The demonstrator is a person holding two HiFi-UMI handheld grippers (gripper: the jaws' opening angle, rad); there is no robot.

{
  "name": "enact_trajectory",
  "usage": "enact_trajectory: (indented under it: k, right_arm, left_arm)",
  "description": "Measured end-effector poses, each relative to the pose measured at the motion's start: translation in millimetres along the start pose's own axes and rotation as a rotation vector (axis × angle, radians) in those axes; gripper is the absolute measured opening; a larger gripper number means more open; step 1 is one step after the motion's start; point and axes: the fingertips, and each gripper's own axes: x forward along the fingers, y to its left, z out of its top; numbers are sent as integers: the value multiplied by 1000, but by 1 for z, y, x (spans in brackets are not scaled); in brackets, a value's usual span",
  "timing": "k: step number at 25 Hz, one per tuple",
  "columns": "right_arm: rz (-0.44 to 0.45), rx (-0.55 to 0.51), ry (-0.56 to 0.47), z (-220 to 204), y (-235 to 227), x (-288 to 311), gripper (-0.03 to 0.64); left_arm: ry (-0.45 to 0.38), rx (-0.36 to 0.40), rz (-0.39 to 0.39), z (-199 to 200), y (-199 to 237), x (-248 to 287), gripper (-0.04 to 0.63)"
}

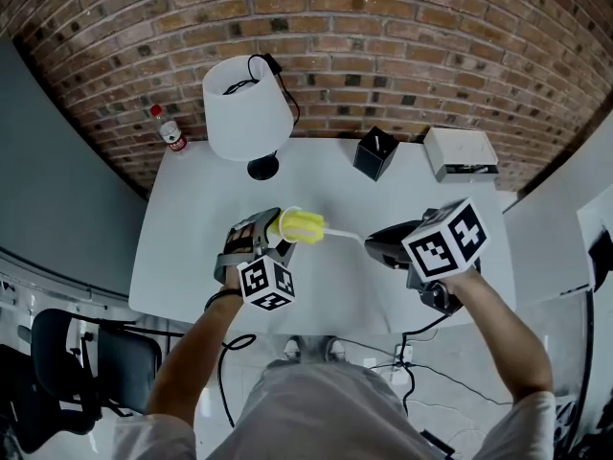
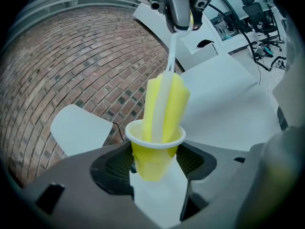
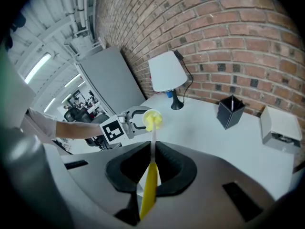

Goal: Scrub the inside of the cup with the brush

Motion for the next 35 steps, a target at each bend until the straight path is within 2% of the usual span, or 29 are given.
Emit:
enact_trajectory:
  k: [7, 15, 20, 30, 35]
  right_arm:
    - [-170, -428, 26, 14, 11, -15, 28]
    - [-306, -817, 34, 28, 31, -27, 28]
    - [-405, -1090, 94, 24, 37, -29, 28]
    - [-480, -1416, 190, 13, 41, -19, 28]
    - [-481, -1480, 218, 7, 42, -11, 28]
  left_arm:
    - [4, -35, -26, -3, 3, -2, 295]
    - [-16, -67, -97, 0, -5, -2, 295]
    - [-24, -86, -115, 2, -5, -2, 295]
    - [-33, -40, -136, 10, -9, -5, 295]
    - [-42, 14, -147, 19, -16, -7, 295]
